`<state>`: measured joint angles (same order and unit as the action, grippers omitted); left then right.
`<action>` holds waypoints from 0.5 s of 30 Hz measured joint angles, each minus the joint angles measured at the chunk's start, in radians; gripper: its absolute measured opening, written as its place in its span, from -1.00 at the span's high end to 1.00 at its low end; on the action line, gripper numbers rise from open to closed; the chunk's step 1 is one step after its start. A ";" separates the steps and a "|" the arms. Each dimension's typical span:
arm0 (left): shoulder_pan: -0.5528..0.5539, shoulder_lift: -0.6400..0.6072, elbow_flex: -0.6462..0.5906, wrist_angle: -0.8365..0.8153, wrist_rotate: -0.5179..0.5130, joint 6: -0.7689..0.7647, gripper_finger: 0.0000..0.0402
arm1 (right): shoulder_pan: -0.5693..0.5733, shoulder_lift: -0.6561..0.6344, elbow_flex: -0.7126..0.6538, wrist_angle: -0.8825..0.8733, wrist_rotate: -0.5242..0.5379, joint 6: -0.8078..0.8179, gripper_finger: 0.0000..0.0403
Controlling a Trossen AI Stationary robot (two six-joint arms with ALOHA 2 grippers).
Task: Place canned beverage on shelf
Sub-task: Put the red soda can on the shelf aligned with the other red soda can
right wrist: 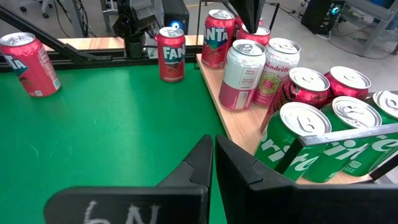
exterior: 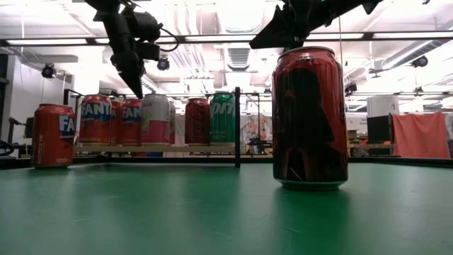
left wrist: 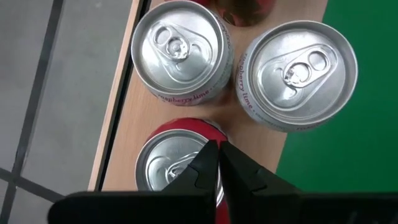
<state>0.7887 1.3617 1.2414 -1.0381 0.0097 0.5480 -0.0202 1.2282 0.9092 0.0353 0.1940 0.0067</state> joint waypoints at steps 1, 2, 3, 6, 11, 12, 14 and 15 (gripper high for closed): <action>0.000 0.000 0.002 -0.002 0.000 0.001 1.00 | 0.000 0.000 0.000 0.000 0.000 0.000 0.95; 0.000 0.000 0.004 -0.006 0.000 0.006 1.00 | 0.000 0.000 0.000 0.000 0.000 0.000 0.95; 0.000 0.000 0.006 -0.010 0.000 0.013 1.00 | 0.000 0.000 0.000 0.000 0.000 0.000 0.95; 0.000 -0.002 0.009 -0.033 0.000 0.029 1.00 | 0.000 0.000 0.000 0.000 0.000 0.000 0.95; 0.000 -0.002 0.019 -0.075 0.000 0.028 1.00 | 0.000 0.000 0.000 0.000 0.000 0.000 0.95; 0.000 -0.002 0.021 -0.077 0.000 0.027 1.00 | 0.000 0.000 0.000 0.000 0.000 0.000 0.95; 0.000 -0.002 0.024 -0.080 0.000 0.027 1.00 | 0.000 0.000 0.000 0.000 0.000 0.000 0.95; 0.000 -0.002 0.028 -0.085 0.000 0.027 1.00 | 0.000 0.000 0.000 0.000 0.000 0.000 0.95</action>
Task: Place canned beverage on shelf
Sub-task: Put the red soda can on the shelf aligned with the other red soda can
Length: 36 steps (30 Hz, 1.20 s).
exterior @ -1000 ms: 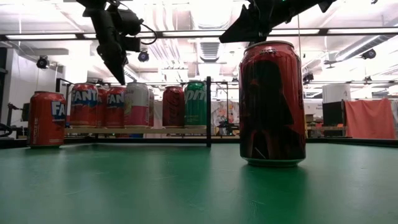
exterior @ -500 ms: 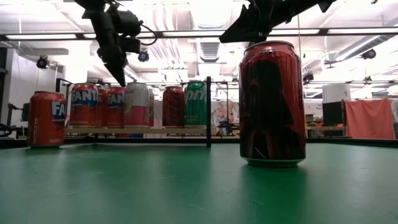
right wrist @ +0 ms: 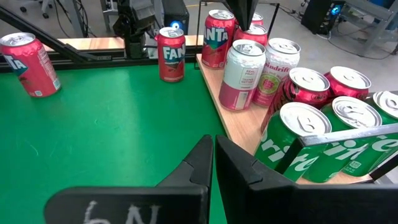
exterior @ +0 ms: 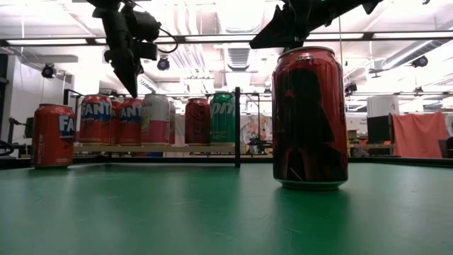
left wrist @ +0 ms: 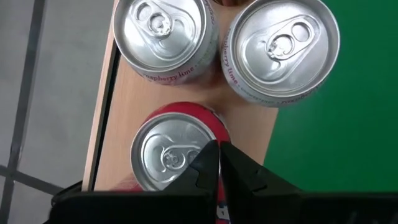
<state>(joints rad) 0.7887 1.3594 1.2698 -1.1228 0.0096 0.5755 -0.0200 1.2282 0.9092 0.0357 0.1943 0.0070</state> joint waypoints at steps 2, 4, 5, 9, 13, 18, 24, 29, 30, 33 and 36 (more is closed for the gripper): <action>0.000 0.000 0.016 -0.011 0.000 0.000 1.00 | 0.000 0.000 0.000 0.000 0.000 0.000 0.95; 0.000 0.000 0.039 -0.034 0.000 0.000 1.00 | 0.000 0.000 0.000 0.000 0.000 0.000 0.95; 0.000 -0.001 0.050 -0.050 0.000 -0.003 1.00 | 0.000 0.000 0.000 0.000 0.000 0.000 0.95; 0.000 -0.004 0.079 -0.096 0.023 -0.025 1.00 | 0.000 0.000 0.000 0.001 0.000 0.000 0.95; -0.003 -0.004 0.054 -0.123 0.152 -0.049 1.00 | 0.000 0.000 0.000 0.003 0.000 0.000 0.95; -0.040 -0.004 -0.013 -0.112 0.159 -0.094 1.00 | 0.000 0.000 0.000 0.003 0.000 0.000 0.95; -0.047 -0.002 -0.077 -0.013 -0.051 -0.122 1.00 | 0.000 0.000 0.000 0.006 0.000 0.000 0.95; -0.046 -0.002 -0.078 0.023 -0.052 -0.117 1.00 | 0.000 0.000 0.000 0.006 0.000 0.002 0.95; -0.046 -0.002 -0.078 0.030 -0.052 -0.114 1.00 | 0.000 0.000 0.000 0.006 0.000 0.002 0.95; -0.044 -0.002 -0.078 0.036 -0.066 -0.110 1.00 | 0.000 0.000 0.000 0.006 0.000 0.003 0.95; -0.043 -0.002 -0.078 0.035 -0.104 -0.109 1.00 | 0.000 0.000 0.000 0.006 0.000 0.002 0.95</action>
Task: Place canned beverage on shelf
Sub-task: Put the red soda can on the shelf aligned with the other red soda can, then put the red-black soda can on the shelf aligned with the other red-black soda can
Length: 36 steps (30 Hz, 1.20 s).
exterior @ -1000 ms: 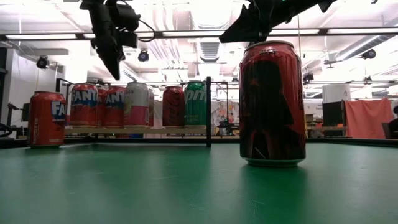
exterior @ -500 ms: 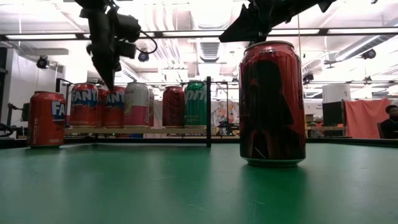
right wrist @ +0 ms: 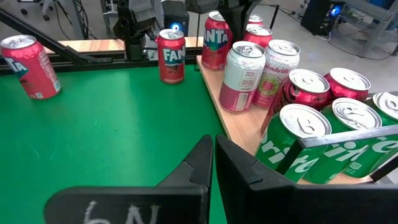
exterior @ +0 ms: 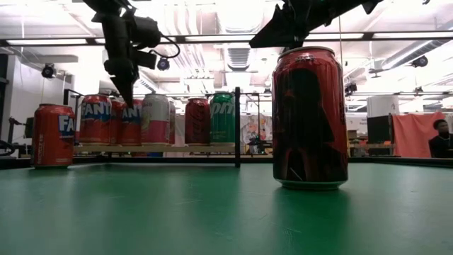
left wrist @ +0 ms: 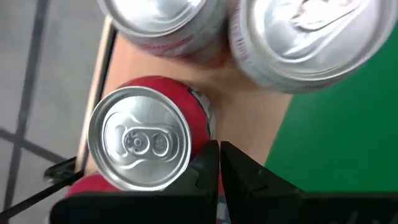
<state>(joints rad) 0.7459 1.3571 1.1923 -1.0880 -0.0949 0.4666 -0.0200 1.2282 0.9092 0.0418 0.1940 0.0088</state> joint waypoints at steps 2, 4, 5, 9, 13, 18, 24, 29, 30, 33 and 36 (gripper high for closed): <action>0.002 0.000 0.000 0.001 -0.005 0.000 1.00 | 0.000 0.000 0.000 0.000 0.000 -0.001 0.95; 0.002 0.000 0.000 0.001 -0.005 0.000 1.00 | 0.000 0.000 0.000 0.000 0.000 -0.001 0.95; 0.002 0.000 0.000 0.001 -0.005 0.000 1.00 | 0.000 0.000 0.000 0.000 0.000 -0.001 0.95; 0.002 0.000 0.000 0.006 -0.014 0.000 1.00 | 0.000 0.000 0.000 0.000 0.000 -0.001 0.95; 0.003 0.000 0.000 0.027 -0.039 0.006 1.00 | 0.000 0.000 0.000 0.000 0.000 -0.001 0.95; 0.004 0.000 0.000 0.038 -0.039 0.018 1.00 | 0.000 0.000 0.000 0.000 0.000 -0.001 0.95; 0.004 0.000 0.000 0.040 -0.053 0.018 1.00 | 0.000 0.000 0.000 0.000 0.000 -0.001 0.95; 0.004 -0.003 0.007 0.054 -0.053 -0.015 1.00 | 0.000 0.000 0.000 0.000 0.000 -0.001 0.95; 0.003 -0.004 0.015 0.060 -0.054 -0.032 1.00 | 0.000 0.000 0.000 0.000 0.000 -0.002 0.95; -0.005 -0.014 0.041 0.046 -0.054 -0.083 1.00 | 0.000 0.000 0.000 0.000 0.000 -0.002 0.95; -0.033 -0.039 0.055 0.042 -0.054 -0.141 1.00 | 0.000 0.000 0.000 0.000 0.000 -0.002 0.95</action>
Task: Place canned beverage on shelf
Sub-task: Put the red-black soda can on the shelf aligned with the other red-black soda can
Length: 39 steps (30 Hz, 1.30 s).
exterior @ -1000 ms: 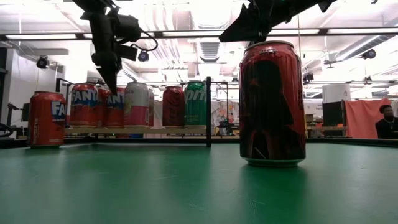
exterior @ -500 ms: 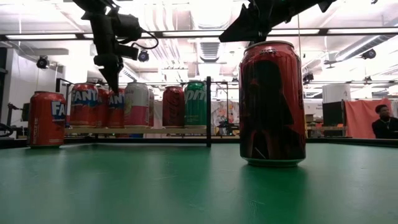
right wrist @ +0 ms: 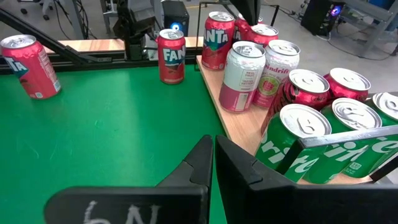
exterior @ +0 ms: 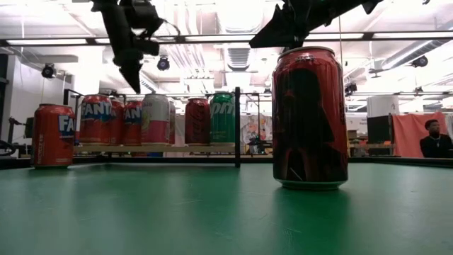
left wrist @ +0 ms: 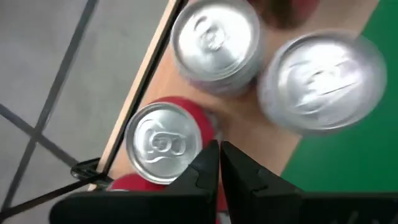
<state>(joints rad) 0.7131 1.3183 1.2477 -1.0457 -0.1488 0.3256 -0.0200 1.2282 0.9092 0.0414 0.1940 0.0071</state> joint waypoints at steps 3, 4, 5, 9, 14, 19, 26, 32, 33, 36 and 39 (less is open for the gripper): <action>-0.057 -0.048 0.000 0.003 0.000 -0.083 1.00 | 0.000 0.000 0.000 0.000 0.000 0.001 0.95; -0.084 -0.066 -0.004 0.011 0.000 -0.114 1.00 | 0.000 0.000 0.000 0.001 0.000 0.004 0.95; -0.115 -0.085 -0.010 0.017 0.000 -0.144 1.00 | 0.000 0.000 0.000 0.001 0.000 0.008 0.95; -0.282 -0.160 -0.035 0.077 0.000 -0.257 1.00 | 0.000 0.000 0.000 0.026 0.000 0.010 0.95; -0.523 -0.226 -0.067 0.203 -0.025 -0.358 1.00 | 0.000 0.000 0.000 0.074 -0.018 0.027 0.95; -0.759 -0.253 -0.123 0.356 -0.201 -0.399 1.00 | 0.000 0.000 0.003 0.105 -0.022 0.047 0.95; -0.973 -0.248 -0.181 0.474 -0.363 -0.411 1.00 | 0.003 0.032 0.088 0.085 -0.097 0.044 0.95; -1.029 -0.249 -0.183 0.481 -0.436 -0.414 1.00 | 0.004 0.096 0.210 -0.066 -0.097 0.075 0.95; -1.029 -0.251 -0.183 0.480 -0.450 -0.414 1.00 | 0.007 0.111 0.234 -0.095 -0.097 0.087 0.95; -1.028 -0.255 -0.183 0.478 -0.474 -0.387 1.00 | 0.026 0.156 0.297 -0.202 -0.097 0.127 0.95; -1.029 -0.255 -0.184 0.477 -0.472 -0.341 1.00 | 0.057 0.198 0.358 -0.293 -0.098 0.169 0.95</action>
<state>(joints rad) -0.3157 1.0634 1.0641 -0.5686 -0.6205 -0.0149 0.0370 1.4262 1.2668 -0.2519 0.0963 0.1765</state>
